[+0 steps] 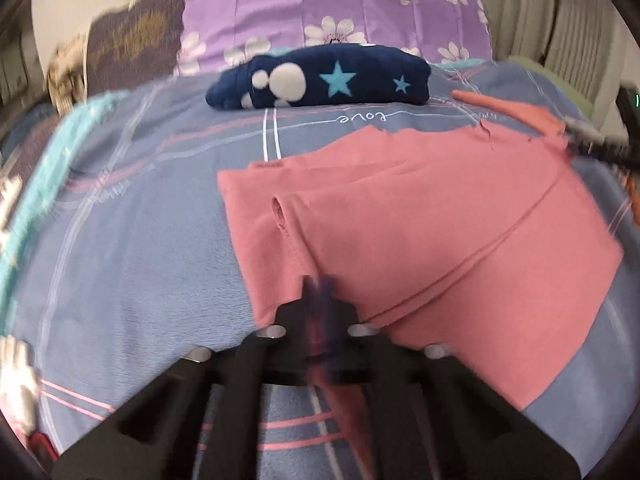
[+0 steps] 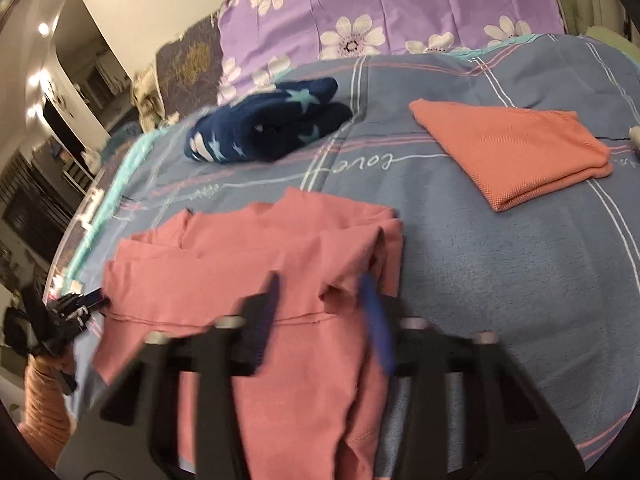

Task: Fold small clothes

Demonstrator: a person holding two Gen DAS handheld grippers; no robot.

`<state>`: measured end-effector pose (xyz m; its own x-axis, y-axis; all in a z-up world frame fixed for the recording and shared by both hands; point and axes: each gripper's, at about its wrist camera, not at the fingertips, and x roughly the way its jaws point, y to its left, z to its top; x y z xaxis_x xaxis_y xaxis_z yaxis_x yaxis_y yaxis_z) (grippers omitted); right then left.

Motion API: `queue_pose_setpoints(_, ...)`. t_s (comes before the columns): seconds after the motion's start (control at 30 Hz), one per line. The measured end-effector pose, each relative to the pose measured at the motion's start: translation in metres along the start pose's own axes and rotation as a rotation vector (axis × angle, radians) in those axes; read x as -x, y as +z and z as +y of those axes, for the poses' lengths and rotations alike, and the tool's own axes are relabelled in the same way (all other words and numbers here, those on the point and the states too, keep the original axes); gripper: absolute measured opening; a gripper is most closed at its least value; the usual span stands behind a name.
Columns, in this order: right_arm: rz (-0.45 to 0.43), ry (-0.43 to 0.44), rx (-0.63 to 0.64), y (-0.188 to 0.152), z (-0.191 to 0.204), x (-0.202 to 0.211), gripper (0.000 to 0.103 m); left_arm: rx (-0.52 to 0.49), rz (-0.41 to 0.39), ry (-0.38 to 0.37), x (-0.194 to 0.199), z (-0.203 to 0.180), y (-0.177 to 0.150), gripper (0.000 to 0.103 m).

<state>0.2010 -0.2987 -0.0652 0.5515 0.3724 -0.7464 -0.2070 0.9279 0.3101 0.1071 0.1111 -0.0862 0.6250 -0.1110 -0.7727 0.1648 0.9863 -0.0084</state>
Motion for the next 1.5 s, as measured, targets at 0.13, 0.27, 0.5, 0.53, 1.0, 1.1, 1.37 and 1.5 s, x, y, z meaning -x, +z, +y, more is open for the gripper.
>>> queue_pose_setpoints(0.13,-0.048,0.02,-0.044,0.004,-0.005,0.004,0.004,0.069,-0.055,-0.076,0.011,0.005,0.013,0.002)
queue_pose_setpoints(0.27,-0.113,0.059,-0.133,0.028,-0.017,0.013,0.003,0.135,-0.13,-0.107,0.02,0.013,0.042,0.002)
queue_pose_setpoints(0.5,-0.091,0.013,-0.329,0.068,-0.051,-0.019,0.037,0.43,-0.182,0.001,-0.028,0.066,0.097,0.059)
queue_pose_setpoints(0.53,-0.097,0.015,-0.331,0.066,-0.054,-0.02,0.041,0.449,-0.169,0.009,-0.035,0.071,0.097,0.059)
queue_pose_setpoints(1.0,0.008,-0.004,-0.114,0.066,-0.033,-0.056,0.002,0.247,-0.015,-0.008,-0.083,0.044,0.097,0.004)
queue_pose_setpoints(1.1,-0.104,0.055,-0.112,0.065,-0.028,-0.024,0.002,0.202,-0.133,-0.035,-0.05,0.039,0.101,0.004)
queue_pose_setpoints(1.37,-0.137,0.065,-0.15,0.078,-0.028,-0.017,0.002,0.18,-0.187,0.052,-0.039,0.044,0.127,0.003)
queue_pose_setpoints(1.5,-0.089,0.037,-0.154,0.069,-0.031,-0.037,0.002,0.208,-0.108,-0.015,-0.058,0.053,0.116,0.011)
